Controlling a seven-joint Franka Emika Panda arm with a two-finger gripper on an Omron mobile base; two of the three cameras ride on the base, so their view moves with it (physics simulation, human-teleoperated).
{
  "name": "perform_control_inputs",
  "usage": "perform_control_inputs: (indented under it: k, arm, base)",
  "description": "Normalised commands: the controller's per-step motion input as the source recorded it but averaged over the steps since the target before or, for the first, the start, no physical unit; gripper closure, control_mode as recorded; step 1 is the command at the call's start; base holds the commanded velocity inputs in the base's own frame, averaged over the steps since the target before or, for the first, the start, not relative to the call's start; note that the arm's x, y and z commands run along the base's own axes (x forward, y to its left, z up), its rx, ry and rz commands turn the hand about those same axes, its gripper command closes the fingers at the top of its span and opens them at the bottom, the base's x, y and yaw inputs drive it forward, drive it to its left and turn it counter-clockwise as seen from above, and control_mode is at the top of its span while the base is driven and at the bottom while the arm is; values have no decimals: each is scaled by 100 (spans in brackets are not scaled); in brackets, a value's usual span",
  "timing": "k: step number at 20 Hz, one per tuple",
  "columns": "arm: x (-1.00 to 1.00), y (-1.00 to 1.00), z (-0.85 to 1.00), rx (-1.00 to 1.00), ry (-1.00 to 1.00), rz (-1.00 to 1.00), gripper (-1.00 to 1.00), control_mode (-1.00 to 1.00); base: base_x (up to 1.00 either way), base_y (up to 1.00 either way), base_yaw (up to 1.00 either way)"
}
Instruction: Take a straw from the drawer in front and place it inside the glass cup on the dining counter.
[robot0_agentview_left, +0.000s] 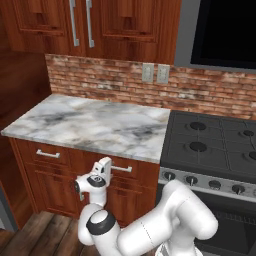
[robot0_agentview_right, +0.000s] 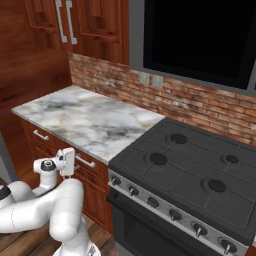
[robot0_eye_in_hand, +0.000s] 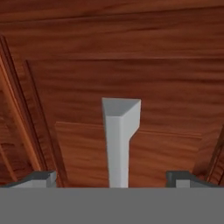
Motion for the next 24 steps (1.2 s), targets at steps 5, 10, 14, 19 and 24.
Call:
perform_control_inputs:
  k: [5,10,14,19,24]
  arm:
    - [9,-7,-26,-8,-7,0,-100,-100]
    - [20,-10,-24,-8,-9,0,-100,-100]
    - [36,-7,-22,-6,-9,1,-100,-100]
    - [44,-3,-27,-6,-9,1,-100,-100]
    - [50,-3,-30,-7,-12,0,-100,-100]
  base:
    - [0,0,0]
    - [0,0,0]
    - [0,0,0]
    - [0,0,0]
    - [0,0,0]
